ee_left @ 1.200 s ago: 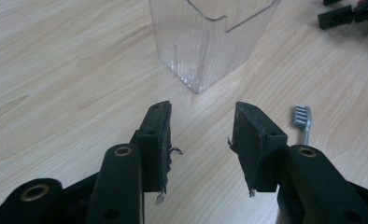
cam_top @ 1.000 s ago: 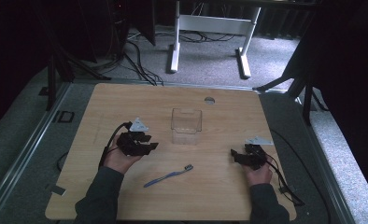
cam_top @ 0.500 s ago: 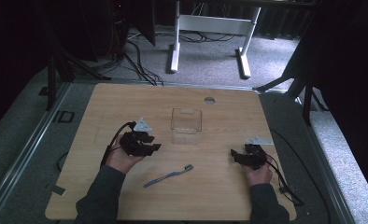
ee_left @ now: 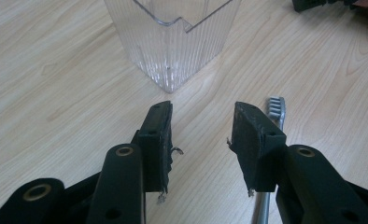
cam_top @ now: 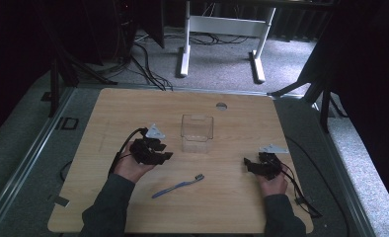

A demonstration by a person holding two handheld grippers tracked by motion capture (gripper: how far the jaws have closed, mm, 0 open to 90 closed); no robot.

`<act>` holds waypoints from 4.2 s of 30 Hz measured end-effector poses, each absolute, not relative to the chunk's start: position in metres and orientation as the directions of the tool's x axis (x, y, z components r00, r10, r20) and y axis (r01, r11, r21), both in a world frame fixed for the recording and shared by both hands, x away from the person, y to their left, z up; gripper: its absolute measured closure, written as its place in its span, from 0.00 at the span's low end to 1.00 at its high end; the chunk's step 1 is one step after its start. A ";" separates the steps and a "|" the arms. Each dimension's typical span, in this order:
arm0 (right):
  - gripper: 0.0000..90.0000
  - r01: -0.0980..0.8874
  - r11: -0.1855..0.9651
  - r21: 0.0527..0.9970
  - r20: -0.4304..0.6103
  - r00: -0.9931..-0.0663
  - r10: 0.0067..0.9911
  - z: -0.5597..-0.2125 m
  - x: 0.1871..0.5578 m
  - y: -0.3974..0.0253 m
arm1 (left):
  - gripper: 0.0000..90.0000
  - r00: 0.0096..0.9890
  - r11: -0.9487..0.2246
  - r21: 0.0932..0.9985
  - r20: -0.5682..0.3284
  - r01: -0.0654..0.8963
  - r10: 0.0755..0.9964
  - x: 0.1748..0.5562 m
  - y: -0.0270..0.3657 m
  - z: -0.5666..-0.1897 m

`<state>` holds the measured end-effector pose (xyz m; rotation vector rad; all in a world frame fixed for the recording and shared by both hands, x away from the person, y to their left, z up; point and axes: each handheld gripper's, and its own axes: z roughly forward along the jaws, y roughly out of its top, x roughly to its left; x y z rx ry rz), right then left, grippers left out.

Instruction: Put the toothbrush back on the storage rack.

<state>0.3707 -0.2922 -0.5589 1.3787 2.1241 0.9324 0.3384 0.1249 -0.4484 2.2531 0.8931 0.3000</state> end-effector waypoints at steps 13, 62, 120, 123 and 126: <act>0.32 0.617 0.275 0.737 -0.001 -0.406 0.914 -0.559 0.371 -0.292 | 0.65 0.760 -0.559 0.649 -0.046 0.515 0.648 0.341 0.118 -0.445; 0.32 0.617 0.276 0.737 -0.002 -0.407 0.914 -0.559 0.371 -0.292 | 0.67 0.840 -0.746 0.432 -0.051 0.507 0.541 0.351 0.070 -0.457; 0.32 0.616 0.277 0.737 -0.002 -0.408 0.913 -0.559 0.371 -0.292 | 0.81 0.903 -0.893 0.131 -0.057 0.430 0.426 0.340 0.024 -0.503; 0.32 0.616 0.278 0.737 -0.003 -0.408 0.913 -0.559 0.371 -0.292 | 0.82 0.904 -0.896 0.121 -0.052 0.427 0.424 0.340 0.022 -0.505; 0.32 0.616 0.278 0.737 -0.003 -0.408 0.913 -0.559 0.371 -0.292 | 0.82 0.906 -0.899 0.110 -0.049 0.424 0.421 0.340 0.021 -0.508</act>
